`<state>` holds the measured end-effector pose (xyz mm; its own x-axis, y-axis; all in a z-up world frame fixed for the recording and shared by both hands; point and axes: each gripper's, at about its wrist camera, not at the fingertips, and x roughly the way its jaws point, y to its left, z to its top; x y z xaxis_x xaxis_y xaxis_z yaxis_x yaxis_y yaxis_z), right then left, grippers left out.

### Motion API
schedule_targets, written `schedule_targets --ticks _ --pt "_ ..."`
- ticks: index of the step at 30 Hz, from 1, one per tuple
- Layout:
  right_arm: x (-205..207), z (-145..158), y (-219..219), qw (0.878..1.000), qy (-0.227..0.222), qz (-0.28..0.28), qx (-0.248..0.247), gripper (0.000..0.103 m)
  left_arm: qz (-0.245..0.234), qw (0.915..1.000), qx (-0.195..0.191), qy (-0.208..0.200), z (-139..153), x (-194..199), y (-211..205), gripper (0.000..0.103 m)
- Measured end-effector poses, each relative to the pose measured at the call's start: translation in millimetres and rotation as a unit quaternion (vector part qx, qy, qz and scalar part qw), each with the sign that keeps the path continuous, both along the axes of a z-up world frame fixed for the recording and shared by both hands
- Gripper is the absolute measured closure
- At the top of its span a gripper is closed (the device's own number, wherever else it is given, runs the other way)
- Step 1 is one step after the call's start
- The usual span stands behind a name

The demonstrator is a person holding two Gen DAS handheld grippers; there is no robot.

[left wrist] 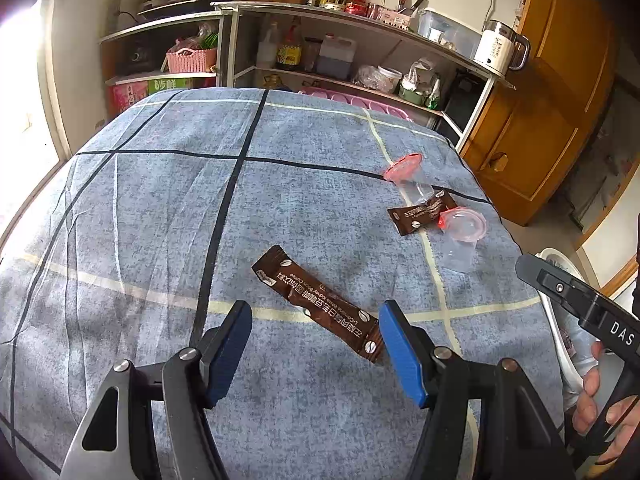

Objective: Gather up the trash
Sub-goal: 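Move both tools back over the cups and chocolate wrappers on the table, then grasp a clear red-lidded cup with the right gripper while the left grasps a brown chocolate wrapper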

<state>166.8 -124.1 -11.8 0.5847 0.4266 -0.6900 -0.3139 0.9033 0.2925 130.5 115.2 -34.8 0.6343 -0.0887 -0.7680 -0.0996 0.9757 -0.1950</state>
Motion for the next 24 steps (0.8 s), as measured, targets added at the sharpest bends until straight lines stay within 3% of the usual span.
schedule_targets --ticks 5,14,15,16,18,24 --pt "21 -6 12 0.999 0.028 -0.007 0.017 0.039 0.008 0.9996 -0.011 0.025 -12 15 3 0.037" --pt "40 -15 27 0.998 0.051 -0.021 0.030 0.039 0.002 0.9997 0.006 0.023 -14 27 -4 0.037" --pt "41 -16 28 0.998 0.052 -0.022 0.028 0.040 0.002 0.9997 0.009 0.022 -14 27 -5 0.037" --pt "42 -17 30 0.998 0.052 -0.023 0.023 0.047 0.001 0.9997 0.012 0.021 -15 27 -5 0.037" --pt "44 -20 32 0.998 0.055 -0.027 0.013 0.058 0.001 0.9994 0.026 0.022 -15 26 -7 0.044" --pt "43 -22 31 0.998 0.051 -0.028 0.006 0.059 0.006 0.9989 0.039 0.024 -14 24 -5 0.059"
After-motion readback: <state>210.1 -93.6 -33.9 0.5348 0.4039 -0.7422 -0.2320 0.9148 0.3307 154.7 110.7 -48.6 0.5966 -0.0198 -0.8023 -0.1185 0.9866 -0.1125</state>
